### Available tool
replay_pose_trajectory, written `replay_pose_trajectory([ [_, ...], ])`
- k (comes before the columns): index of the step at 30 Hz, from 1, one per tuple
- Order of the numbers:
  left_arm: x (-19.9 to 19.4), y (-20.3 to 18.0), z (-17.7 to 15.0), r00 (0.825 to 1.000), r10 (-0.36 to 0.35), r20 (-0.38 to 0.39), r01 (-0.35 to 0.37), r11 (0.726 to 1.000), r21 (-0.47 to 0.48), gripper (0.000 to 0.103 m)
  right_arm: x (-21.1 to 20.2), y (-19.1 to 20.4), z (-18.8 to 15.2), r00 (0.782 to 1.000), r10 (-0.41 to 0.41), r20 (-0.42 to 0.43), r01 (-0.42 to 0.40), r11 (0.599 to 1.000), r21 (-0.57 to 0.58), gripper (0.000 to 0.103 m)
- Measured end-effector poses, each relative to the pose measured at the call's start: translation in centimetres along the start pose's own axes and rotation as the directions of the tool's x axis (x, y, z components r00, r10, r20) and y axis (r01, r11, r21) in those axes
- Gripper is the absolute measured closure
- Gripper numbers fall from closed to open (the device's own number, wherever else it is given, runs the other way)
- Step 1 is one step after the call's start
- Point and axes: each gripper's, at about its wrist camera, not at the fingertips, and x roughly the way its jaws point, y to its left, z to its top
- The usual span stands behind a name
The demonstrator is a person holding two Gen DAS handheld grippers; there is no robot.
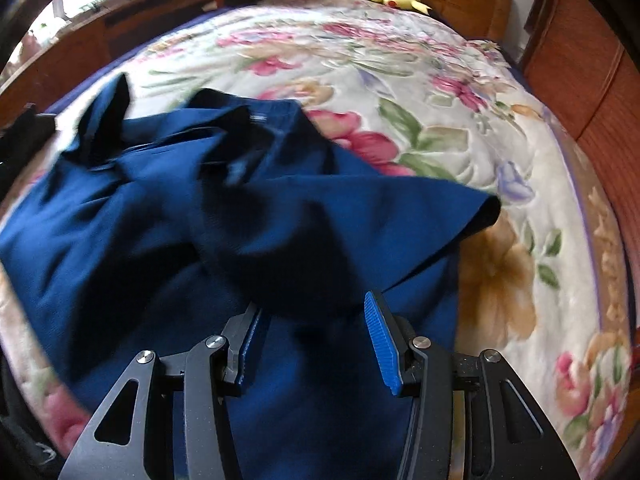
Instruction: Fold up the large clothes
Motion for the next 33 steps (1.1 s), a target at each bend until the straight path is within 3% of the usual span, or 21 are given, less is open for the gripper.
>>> replay_pose_trajectory([
  [2,0.0,0.3,-0.3,1.000,0.003,-0.003,-0.003,1.000,-0.014,0.048,1.0,-0.7,1.9,1.000,-0.027,0.009,0.027,1.000,-0.006,0.068],
  [4,-0.2,0.6,-0.7,1.000,0.012,-0.005,-0.012,1.000,-0.022,0.048,1.4,-1.1,4.4,0.998,-0.043,0.043,0.043,0.999,-0.010,0.090],
  [5,-0.3,0.8,-0.9,1.000,0.021,-0.005,-0.021,0.999,-0.027,0.048,1.5,-1.2,5.6,0.997,-0.041,0.058,0.042,0.999,-0.006,0.090],
  [10,-0.8,1.6,-1.4,0.999,0.054,-0.006,-0.054,0.998,-0.041,0.047,1.0,-2.9,10.8,0.987,-0.014,0.161,-0.007,0.992,0.127,0.090],
  [13,-1.2,2.2,-1.5,0.998,0.064,0.000,-0.064,0.997,-0.048,0.047,-0.1,-2.7,11.8,0.971,-0.087,0.223,0.057,0.989,0.135,0.090],
  [17,-1.5,2.7,-1.5,0.998,0.070,0.009,-0.069,0.996,-0.055,0.047,-0.9,-1.9,12.4,0.967,-0.090,0.240,0.061,0.990,0.126,0.084],
  [23,-1.6,3.2,-1.5,0.998,0.064,0.016,-0.063,0.995,-0.071,0.047,-0.7,1.9,12.0,0.974,0.038,0.224,-0.043,0.999,0.015,0.078],
  [27,-1.4,3.3,-1.8,0.998,0.061,0.010,-0.060,0.995,-0.078,0.047,-0.5,5.0,11.7,0.967,0.147,0.207,-0.135,0.988,-0.073,0.056],
  [33,-1.3,3.8,-2.4,0.998,0.064,-0.007,-0.064,0.994,-0.087,0.047,1.5,9.5,12.0,0.957,0.264,0.121,-0.240,0.954,-0.179,0.055],
])
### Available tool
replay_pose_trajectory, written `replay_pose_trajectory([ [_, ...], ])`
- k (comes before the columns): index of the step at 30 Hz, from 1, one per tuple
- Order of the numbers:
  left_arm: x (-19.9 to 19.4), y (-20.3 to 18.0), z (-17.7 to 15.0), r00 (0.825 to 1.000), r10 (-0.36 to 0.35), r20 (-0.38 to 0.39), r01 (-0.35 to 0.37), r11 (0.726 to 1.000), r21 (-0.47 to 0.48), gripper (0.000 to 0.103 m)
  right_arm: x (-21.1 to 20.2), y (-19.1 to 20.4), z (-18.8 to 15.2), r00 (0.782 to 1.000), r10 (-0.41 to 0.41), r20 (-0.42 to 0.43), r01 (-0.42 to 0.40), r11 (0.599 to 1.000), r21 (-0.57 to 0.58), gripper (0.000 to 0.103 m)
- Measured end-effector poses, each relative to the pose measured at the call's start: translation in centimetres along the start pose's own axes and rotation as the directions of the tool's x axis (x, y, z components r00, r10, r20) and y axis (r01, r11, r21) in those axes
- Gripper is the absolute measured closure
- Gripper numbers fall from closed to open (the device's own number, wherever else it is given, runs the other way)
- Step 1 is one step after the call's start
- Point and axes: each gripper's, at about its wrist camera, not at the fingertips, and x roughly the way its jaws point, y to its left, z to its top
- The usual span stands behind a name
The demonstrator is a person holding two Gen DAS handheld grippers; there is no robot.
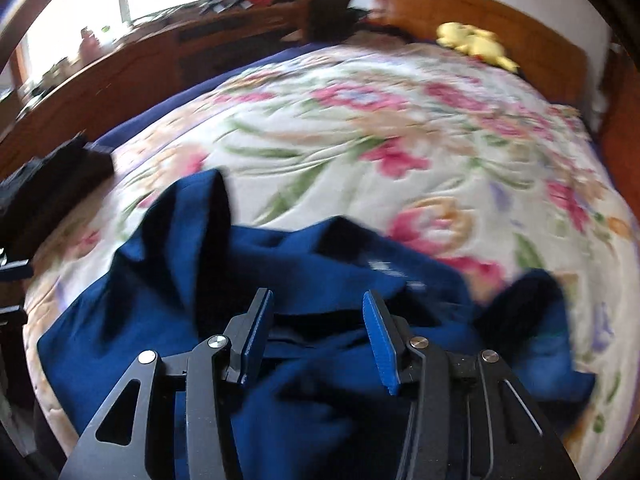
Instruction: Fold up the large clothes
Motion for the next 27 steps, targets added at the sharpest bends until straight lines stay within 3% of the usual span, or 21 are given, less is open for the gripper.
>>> replay_pose_trajectory([
  [6,0.1,0.6,-0.6,1.000,0.011,-0.019,-0.011,1.000,-0.010,0.047,4.5,2.3,0.9,0.989,0.084,-0.118,-0.094,0.993,-0.078,0.055],
  [9,0.3,1.0,-1.0,0.999,0.017,-0.029,-0.017,1.000,-0.013,0.047,6.2,2.3,1.9,0.988,0.097,-0.123,-0.108,0.991,-0.084,0.056],
  [11,0.4,1.3,-1.1,0.999,0.022,-0.039,-0.022,1.000,-0.016,0.047,7.1,2.9,2.7,0.990,0.086,-0.115,-0.100,0.988,-0.120,0.093],
  [12,0.3,1.3,-1.2,0.999,0.024,-0.041,-0.024,1.000,-0.015,0.047,7.5,3.1,3.1,0.990,0.076,-0.116,-0.093,0.984,-0.151,0.102],
  [15,0.1,1.3,-1.4,0.998,0.033,-0.045,-0.034,0.999,-0.009,0.047,7.4,3.4,5.3,0.998,0.029,-0.048,-0.038,0.981,-0.191,0.102],
  [17,-0.2,1.2,-1.5,0.998,0.036,-0.045,-0.036,0.999,-0.006,0.047,7.1,2.8,7.6,1.000,-0.024,0.012,0.026,0.985,-0.170,0.102],
  [20,-0.5,1.0,-1.4,0.998,0.037,-0.043,-0.037,0.999,-0.004,0.047,7.3,2.5,10.3,0.997,-0.074,0.037,0.078,0.989,-0.127,0.101],
  [22,-0.6,0.8,-1.3,0.999,0.035,-0.037,-0.035,0.999,-0.003,0.047,7.7,2.5,11.5,0.999,-0.036,-0.008,0.035,0.993,-0.109,0.084],
  [23,-0.7,0.7,-1.3,0.999,0.031,-0.033,-0.031,1.000,-0.003,0.047,7.5,2.4,11.7,0.999,-0.050,-0.006,0.049,0.993,-0.110,0.078],
  [25,-0.7,0.5,-1.2,0.999,0.021,-0.027,-0.021,1.000,-0.002,0.047,6.4,2.0,11.7,0.998,-0.053,0.027,0.056,0.994,-0.099,0.057],
  [27,-0.7,0.2,-1.1,1.000,0.011,-0.021,-0.011,1.000,0.000,0.047,5.0,0.9,11.2,0.998,-0.051,0.044,0.054,0.996,-0.068,0.054],
])
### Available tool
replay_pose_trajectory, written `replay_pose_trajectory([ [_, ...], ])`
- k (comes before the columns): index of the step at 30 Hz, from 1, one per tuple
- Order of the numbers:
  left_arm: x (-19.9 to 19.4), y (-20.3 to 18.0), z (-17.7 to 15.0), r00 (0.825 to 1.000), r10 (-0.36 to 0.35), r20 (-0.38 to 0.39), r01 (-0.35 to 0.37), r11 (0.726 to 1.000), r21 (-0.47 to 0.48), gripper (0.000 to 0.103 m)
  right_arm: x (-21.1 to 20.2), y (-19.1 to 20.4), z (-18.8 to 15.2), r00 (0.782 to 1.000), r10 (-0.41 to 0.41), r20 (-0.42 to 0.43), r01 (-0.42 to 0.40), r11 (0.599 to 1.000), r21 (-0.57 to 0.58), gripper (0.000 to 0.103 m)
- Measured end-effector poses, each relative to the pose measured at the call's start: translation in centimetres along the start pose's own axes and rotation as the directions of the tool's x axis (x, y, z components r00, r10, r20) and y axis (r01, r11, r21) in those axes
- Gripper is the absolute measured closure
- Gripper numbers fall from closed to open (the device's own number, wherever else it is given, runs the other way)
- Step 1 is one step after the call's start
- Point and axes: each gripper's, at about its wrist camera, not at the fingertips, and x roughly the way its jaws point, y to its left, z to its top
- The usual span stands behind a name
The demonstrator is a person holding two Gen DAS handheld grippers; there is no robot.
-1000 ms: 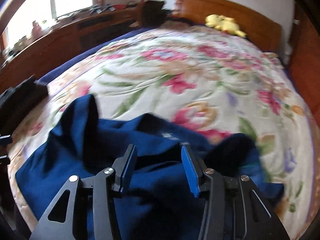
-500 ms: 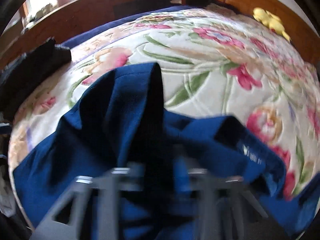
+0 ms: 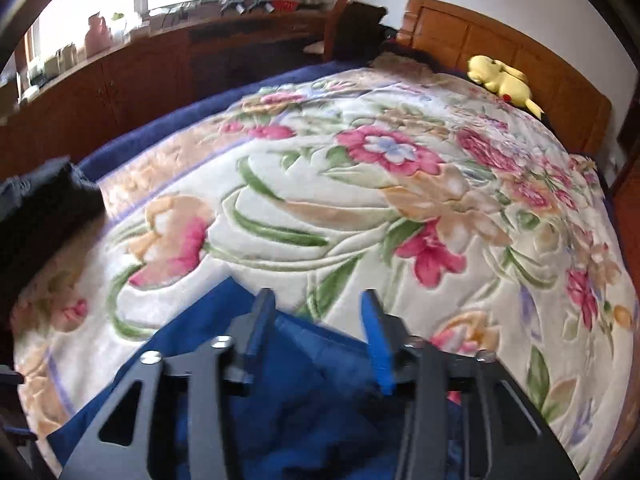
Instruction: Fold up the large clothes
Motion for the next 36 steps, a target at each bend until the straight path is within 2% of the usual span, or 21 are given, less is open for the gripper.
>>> replay_pose_trajectory([
  [2,0.2,-0.4,0.2,1.000,-0.011,0.003,0.011,1.000,0.004,0.047,-1.7,-1.1,-1.4,0.999,-0.034,0.005,0.034,0.999,0.023,0.054],
  [4,0.3,-0.8,0.4,1.000,-0.024,0.009,0.024,1.000,0.010,0.047,-3.5,-2.5,-3.3,0.999,-0.034,0.016,0.033,0.998,0.044,0.054],
  [6,0.3,-1.3,0.5,0.999,-0.040,0.015,0.040,0.999,0.016,0.047,-5.2,-4.1,-6.1,0.999,-0.054,0.008,0.054,0.997,0.051,0.054],
  [13,1.4,-3.1,0.6,0.997,-0.079,0.005,0.079,0.996,0.037,0.047,-7.9,-9.3,-14.7,0.990,-0.109,-0.093,0.119,0.985,0.121,0.054],
  [17,1.7,-4.3,0.8,0.996,-0.088,0.001,0.088,0.995,0.045,0.047,-8.1,-10.4,-16.2,0.989,-0.117,-0.093,0.132,0.977,0.167,0.054],
  [22,1.8,-5.1,0.8,0.997,-0.082,-0.005,0.082,0.995,0.047,0.047,-6.4,-11.5,-18.1,0.973,-0.183,-0.137,0.205,0.964,0.170,0.054],
  [29,2.3,-5.2,1.6,0.997,-0.071,-0.012,0.071,0.996,0.056,0.047,-5.5,-17.4,-20.1,0.958,-0.238,-0.161,0.279,0.901,0.331,0.054],
  [36,4.5,-4.2,5.8,1.000,-0.025,-0.004,0.025,0.992,0.127,0.047,-2.3,-20.9,-21.2,0.947,-0.214,-0.240,0.300,0.855,0.423,0.054],
])
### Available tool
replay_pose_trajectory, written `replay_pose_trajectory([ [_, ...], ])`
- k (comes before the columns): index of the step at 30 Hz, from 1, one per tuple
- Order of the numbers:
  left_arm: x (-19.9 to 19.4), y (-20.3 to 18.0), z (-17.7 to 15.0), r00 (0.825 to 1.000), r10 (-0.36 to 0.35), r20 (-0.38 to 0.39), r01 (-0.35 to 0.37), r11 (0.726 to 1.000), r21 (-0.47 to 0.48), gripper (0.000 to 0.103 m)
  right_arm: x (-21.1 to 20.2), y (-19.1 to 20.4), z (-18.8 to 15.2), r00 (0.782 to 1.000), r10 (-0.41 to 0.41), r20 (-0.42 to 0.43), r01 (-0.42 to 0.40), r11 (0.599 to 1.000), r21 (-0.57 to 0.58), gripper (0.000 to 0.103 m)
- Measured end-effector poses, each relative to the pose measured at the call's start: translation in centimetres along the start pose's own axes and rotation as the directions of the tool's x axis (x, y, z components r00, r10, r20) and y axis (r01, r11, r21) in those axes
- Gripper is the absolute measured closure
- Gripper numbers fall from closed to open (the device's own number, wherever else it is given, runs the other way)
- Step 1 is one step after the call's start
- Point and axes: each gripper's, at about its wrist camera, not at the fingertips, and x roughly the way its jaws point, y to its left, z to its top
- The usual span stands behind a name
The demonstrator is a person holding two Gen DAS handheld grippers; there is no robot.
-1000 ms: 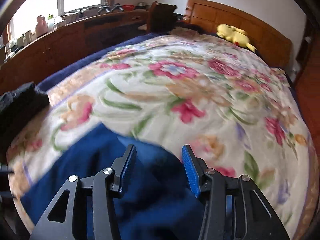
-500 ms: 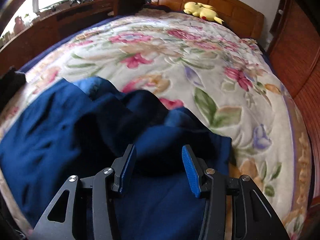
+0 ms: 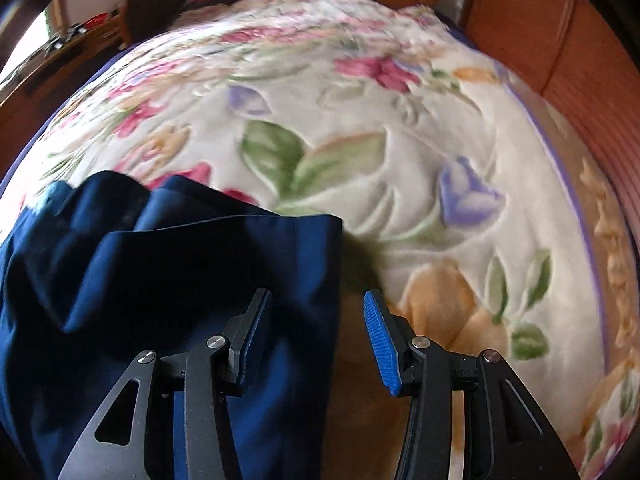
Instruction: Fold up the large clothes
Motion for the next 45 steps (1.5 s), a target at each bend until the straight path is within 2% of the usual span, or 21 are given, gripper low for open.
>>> replay_pose_trajectory([
  [5,3.8,2.8,4.1,0.999,0.046,-0.016,-0.045,0.998,0.034,0.047,1.2,-0.9,0.6,0.999,0.039,0.011,-0.039,0.999,0.026,0.055],
  [8,7.1,4.4,5.6,0.997,0.057,-0.058,-0.055,0.998,0.043,0.047,1.7,-1.1,0.6,0.997,0.069,0.019,-0.069,0.998,0.011,0.068],
  [10,9.3,5.3,6.1,0.994,0.054,-0.091,-0.052,0.998,0.027,0.047,1.9,-1.0,0.3,0.996,0.082,0.022,-0.082,0.997,-0.015,0.076],
  [17,14.7,7.7,6.1,0.981,0.069,-0.183,-0.074,0.997,-0.023,0.047,1.2,-0.7,-0.9,0.995,0.091,0.038,-0.088,0.994,-0.063,0.087],
  [19,15.4,8.1,6.1,0.981,0.043,-0.189,-0.054,0.997,-0.055,0.047,1.1,-0.5,-1.0,0.995,0.090,0.051,-0.086,0.993,-0.080,0.096],
  [23,16.3,8.9,6.2,0.980,-0.047,-0.192,0.023,0.992,-0.126,0.048,0.6,0.5,-1.0,0.997,0.042,0.062,-0.034,0.990,-0.136,0.100],
  [24,16.4,8.8,6.2,0.980,-0.047,-0.195,0.023,0.992,-0.124,0.050,0.4,0.6,-0.8,0.996,0.038,0.075,-0.027,0.990,-0.142,0.100],
  [26,16.7,8.9,6.2,0.978,-0.074,-0.196,0.047,0.989,-0.137,0.064,-0.1,0.7,-0.4,0.995,0.043,0.094,-0.029,0.989,-0.145,0.100],
  [27,16.9,9.1,6.3,0.975,-0.096,-0.200,0.065,0.986,-0.153,0.068,-0.4,0.6,-0.3,0.993,0.043,0.108,-0.028,0.989,-0.144,0.100],
  [29,17.0,9.1,6.4,0.971,-0.119,-0.206,0.085,0.982,-0.167,0.089,-1.0,0.4,0.0,0.989,0.056,0.138,-0.036,0.988,-0.148,0.101],
  [31,17.0,8.8,6.4,0.972,-0.100,-0.215,0.070,0.987,-0.143,0.102,-1.8,0.1,0.1,0.984,0.043,0.174,-0.016,0.988,-0.153,0.101],
  [34,16.6,8.7,6.3,0.978,-0.009,-0.210,-0.008,0.997,-0.083,0.103,-3.2,-0.7,0.2,0.974,0.010,0.228,0.020,0.991,-0.130,0.101],
  [35,16.1,9.0,6.4,0.981,0.043,-0.188,-0.057,0.996,-0.071,0.103,-3.7,-1.0,0.2,0.970,-0.006,0.244,0.035,0.993,-0.115,0.101],
  [38,14.1,10.7,7.1,0.983,0.137,-0.119,-0.148,0.985,-0.090,0.103,-5.0,-2.9,0.6,0.956,-0.084,0.282,0.095,0.995,-0.026,0.101],
  [39,13.5,11.4,7.3,0.984,0.143,-0.105,-0.154,0.983,-0.103,0.103,-5.1,-3.5,0.7,0.953,-0.113,0.280,0.116,0.993,0.005,0.101],
  [41,12.5,12.3,7.7,0.984,0.154,-0.094,-0.164,0.979,-0.118,0.103,-4.5,-4.3,1.0,0.957,-0.157,0.243,0.150,0.988,0.046,0.101],
  [45,11.0,13.0,7.9,0.988,0.132,-0.081,-0.143,0.980,-0.138,0.103,-1.2,-3.5,0.5,0.976,-0.191,0.105,0.193,0.981,-0.015,0.101],
])
